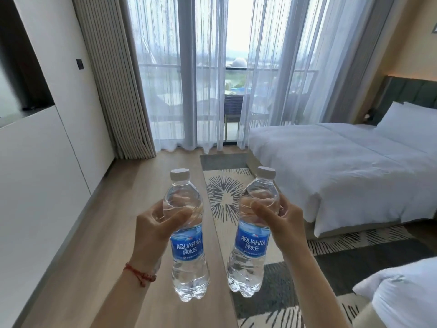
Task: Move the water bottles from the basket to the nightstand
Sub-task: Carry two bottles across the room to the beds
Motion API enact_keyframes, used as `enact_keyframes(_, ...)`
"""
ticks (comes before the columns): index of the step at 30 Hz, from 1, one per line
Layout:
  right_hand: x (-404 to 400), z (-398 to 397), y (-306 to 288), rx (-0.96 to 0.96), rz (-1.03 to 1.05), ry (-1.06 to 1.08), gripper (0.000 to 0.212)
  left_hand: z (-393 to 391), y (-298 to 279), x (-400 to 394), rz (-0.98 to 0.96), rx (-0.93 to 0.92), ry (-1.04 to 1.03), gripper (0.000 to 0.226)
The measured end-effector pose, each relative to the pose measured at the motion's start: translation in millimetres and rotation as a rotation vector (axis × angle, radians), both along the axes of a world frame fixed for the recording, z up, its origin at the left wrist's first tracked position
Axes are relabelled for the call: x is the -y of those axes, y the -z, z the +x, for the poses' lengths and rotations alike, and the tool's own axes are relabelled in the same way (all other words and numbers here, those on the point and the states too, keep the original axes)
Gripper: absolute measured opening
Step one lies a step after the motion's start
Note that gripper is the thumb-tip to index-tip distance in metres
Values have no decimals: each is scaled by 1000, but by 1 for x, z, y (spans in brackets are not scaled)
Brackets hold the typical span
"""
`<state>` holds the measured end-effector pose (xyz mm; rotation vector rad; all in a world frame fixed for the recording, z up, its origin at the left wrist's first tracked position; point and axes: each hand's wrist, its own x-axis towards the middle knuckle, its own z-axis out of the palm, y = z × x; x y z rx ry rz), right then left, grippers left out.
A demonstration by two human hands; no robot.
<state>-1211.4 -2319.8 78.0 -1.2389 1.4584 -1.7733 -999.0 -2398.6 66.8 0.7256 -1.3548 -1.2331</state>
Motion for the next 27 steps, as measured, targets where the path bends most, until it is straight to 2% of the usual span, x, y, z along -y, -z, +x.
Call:
enact_keyframes(3, 42, -27, -4, 4, -5, 18, 40, -28, -6, 43, -1, 2, 28, 47)
enact_keyframes(9, 111, -69, 2, 4, -2, 93, 38, -78, -3, 125, 23, -21, 118, 61)
enact_keyframes(13, 152, -94, 8, -3, -13, 174, 40, -113, 2, 182, 31, -12, 223, 60)
enact_keyframes(16, 186, -112, 12, -15, -5, 257, 36, -141, 4, 228, 30, 9, 319, 46)
enact_keyframes(19, 218, -128, 13, -16, 1, 379, 42, -169, 2, 273, 32, 44, 410, 31)
enact_keyframes(21, 234, -136, 13, -10, 12, 439, 39, -187, 1, 299, 32, 47, 460, 37)
enact_keyframes(25, 254, -149, 17, 17, 23, 547, 42, -221, -2, 337, 20, 56, 548, 63)
enact_keyframes(27, 256, -155, 18, 20, 8, 608, 48, -237, -2, 349, 11, 63, 604, 65)
